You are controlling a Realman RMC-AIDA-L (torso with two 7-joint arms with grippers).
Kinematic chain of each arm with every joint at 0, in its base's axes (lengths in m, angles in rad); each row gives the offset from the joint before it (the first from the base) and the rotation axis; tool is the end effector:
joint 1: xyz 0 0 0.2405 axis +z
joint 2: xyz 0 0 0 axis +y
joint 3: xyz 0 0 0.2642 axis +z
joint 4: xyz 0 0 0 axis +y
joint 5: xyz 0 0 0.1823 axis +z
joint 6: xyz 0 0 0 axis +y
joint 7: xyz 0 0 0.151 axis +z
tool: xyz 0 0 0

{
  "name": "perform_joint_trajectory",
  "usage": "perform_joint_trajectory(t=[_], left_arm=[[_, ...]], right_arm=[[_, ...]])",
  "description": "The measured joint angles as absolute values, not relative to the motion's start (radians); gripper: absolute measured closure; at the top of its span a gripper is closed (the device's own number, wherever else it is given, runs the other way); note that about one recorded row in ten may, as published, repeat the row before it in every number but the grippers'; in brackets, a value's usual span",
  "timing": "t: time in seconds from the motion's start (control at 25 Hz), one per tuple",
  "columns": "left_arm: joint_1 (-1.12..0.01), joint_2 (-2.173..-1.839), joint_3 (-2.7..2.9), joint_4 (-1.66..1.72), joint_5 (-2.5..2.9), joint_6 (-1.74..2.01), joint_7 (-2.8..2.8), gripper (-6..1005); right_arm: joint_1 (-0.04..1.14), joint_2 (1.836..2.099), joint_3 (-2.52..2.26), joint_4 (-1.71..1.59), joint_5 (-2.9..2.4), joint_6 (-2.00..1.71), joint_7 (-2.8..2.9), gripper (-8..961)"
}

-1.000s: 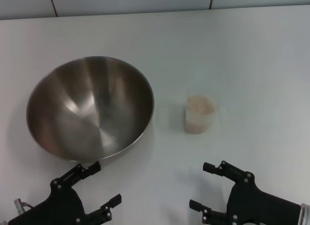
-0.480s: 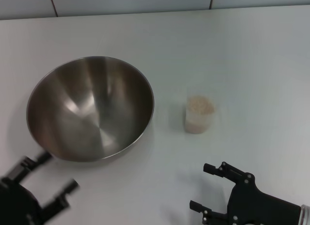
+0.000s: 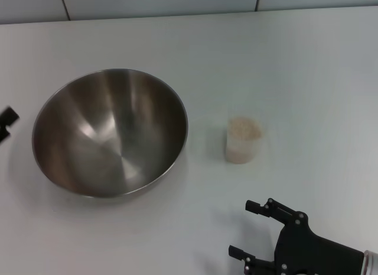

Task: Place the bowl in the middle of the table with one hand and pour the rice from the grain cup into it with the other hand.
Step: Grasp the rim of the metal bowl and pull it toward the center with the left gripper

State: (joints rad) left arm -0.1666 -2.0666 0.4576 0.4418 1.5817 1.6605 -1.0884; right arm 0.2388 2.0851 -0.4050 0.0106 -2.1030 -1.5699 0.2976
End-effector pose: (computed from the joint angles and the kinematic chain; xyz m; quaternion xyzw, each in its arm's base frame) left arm -0.3331 0.2245 0.0392 -0.7779 -0.2986 -0.4195 0.3602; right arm 0.2971 0.1636 -0.0863 -0.9152 0.1097 0.3159 0.2247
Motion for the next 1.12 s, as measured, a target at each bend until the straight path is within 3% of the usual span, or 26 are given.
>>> perform_joint_trajectory(t=[0.12,0.2,0.52,1.12], left_arm=[[-0.186,-2.067,0.458,0.495,1.585,1.62,-1.182,238],[-0.225,-2.072,0.599,0.716,1.687,1.452,-1.445,240],[-0.218,-2.073,0.888,0.958,1.783,1.276,-1.68,252],[-0.245,-2.072,1.01,1.042,1.939,1.193,-1.82,272]], right_arm=[[0.243,2.084,-0.405,0.014,-2.103,-1.57,0.298,133],[0.246,2.084,-0.405,0.017,-2.103,-1.57,0.298,133],[0.243,2.084,-0.404,0.02,-2.103,-1.578,0.297,133],[0.238,2.082,-0.405,0.018,-2.103,-1.58,0.295,133]])
